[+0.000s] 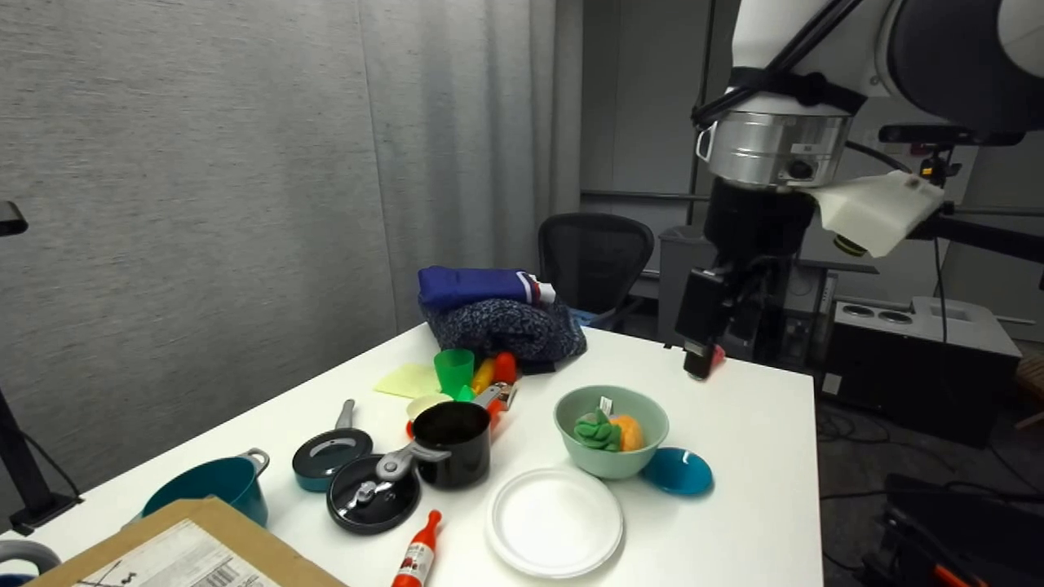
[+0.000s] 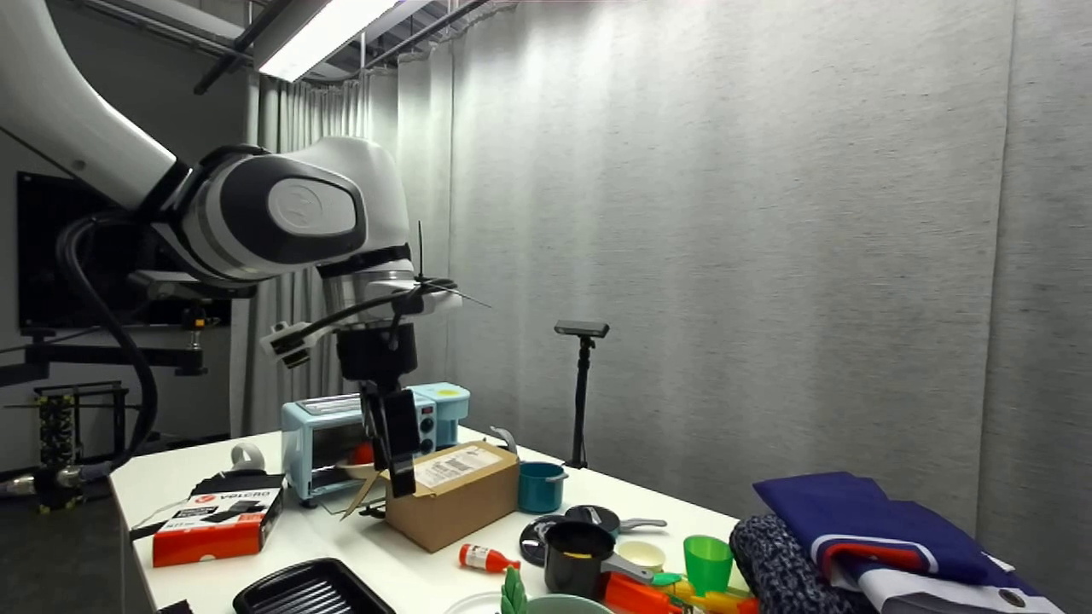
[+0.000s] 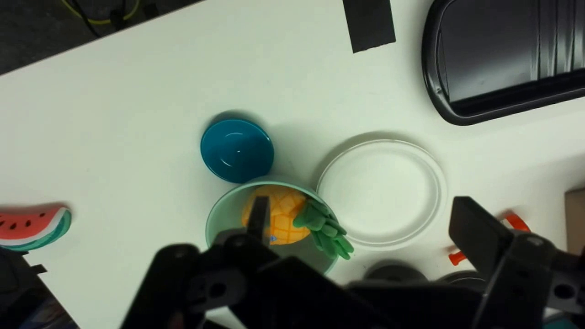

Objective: Pick the plush pineapple from the bowl and place it in the black pot

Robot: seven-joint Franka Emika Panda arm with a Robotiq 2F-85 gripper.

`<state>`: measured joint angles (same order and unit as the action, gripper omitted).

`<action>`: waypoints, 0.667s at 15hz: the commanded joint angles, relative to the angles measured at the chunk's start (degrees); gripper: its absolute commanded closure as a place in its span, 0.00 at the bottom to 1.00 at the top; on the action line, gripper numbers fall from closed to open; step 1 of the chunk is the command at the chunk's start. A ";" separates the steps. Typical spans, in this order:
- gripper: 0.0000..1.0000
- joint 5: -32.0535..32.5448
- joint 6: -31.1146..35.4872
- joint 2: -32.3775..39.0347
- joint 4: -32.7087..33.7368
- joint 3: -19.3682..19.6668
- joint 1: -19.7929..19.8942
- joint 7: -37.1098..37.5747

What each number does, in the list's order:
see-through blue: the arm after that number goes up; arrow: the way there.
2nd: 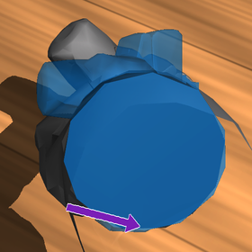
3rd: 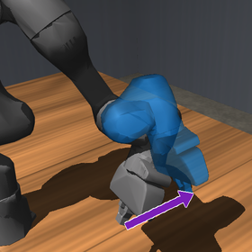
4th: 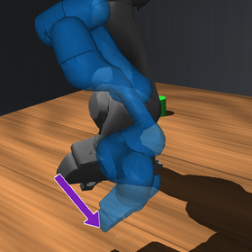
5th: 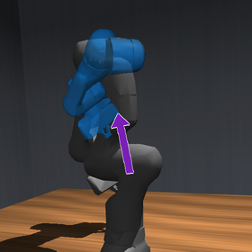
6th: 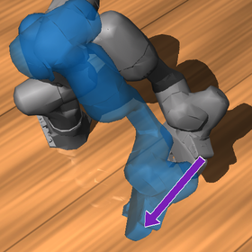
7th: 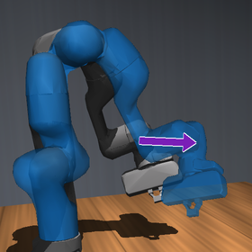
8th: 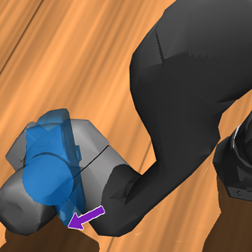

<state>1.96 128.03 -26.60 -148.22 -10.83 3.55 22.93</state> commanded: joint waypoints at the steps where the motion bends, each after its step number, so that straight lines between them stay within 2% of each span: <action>1: 0.00 0.45 -0.15 0.03 -0.02 0.72 -1.06 0.38; 5: 0.00 0.45 -0.15 -0.03 -0.04 0.14 -1.62 0.63; 7: 0.00 2.29 2.28 1.02 -0.17 -0.72 0.49 5.21; 10: 0.00 1.92 6.25 5.16 0.64 -0.06 3.20 12.08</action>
<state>2.55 130.30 -25.44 -148.47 -11.31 4.28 29.59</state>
